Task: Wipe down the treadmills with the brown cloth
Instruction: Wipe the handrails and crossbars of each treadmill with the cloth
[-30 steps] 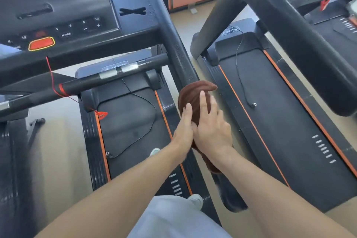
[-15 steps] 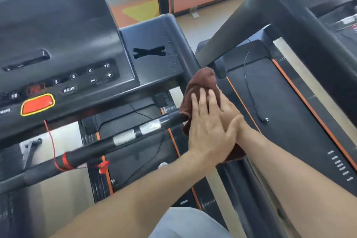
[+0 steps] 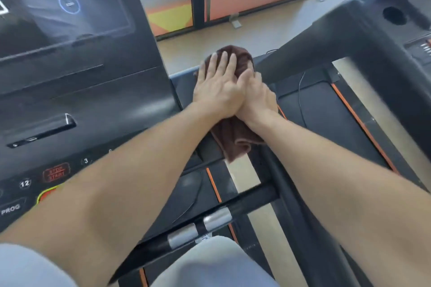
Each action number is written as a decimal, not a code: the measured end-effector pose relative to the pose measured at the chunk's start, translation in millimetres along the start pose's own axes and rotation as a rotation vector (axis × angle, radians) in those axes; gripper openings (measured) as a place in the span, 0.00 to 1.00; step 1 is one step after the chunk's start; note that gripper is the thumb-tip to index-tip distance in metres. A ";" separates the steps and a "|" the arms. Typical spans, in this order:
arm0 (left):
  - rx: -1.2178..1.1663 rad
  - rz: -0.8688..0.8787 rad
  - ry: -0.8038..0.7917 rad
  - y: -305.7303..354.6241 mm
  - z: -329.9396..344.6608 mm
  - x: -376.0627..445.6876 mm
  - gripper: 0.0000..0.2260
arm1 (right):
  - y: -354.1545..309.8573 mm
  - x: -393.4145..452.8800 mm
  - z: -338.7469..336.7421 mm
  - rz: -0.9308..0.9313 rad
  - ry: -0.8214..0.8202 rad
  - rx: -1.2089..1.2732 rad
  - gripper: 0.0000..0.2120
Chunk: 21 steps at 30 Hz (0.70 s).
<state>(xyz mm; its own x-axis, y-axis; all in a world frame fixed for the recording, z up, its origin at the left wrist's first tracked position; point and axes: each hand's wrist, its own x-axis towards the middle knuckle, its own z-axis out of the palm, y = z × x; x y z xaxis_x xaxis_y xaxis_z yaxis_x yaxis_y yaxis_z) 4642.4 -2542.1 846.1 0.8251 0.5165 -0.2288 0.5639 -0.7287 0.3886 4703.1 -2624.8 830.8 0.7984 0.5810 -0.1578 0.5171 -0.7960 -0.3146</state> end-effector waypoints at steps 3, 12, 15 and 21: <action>-0.054 -0.021 -0.008 -13.6 -15.5 34.4 0.33 | -14.2 38.7 -0.4 -0.008 0.002 0.043 0.29; -0.016 -0.114 0.051 -7.0 -19.7 48.4 0.39 | -4.9 78.3 -3.7 -0.225 -0.100 0.073 0.24; 0.090 -0.014 0.111 -10.9 -5.2 23.3 0.41 | 5.2 58.1 -2.2 -0.279 -0.112 0.108 0.30; 0.114 0.021 0.110 11.3 31.9 -43.3 0.41 | 53.5 -17.9 2.5 -0.142 -0.158 0.216 0.39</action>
<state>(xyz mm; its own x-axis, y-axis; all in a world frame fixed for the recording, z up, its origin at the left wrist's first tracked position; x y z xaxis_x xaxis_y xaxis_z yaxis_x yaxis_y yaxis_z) 4614.1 -2587.1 831.9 0.8319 0.5418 -0.1203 0.5516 -0.7833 0.2867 4715.7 -2677.3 814.5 0.6560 0.7168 -0.2362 0.5292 -0.6600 -0.5332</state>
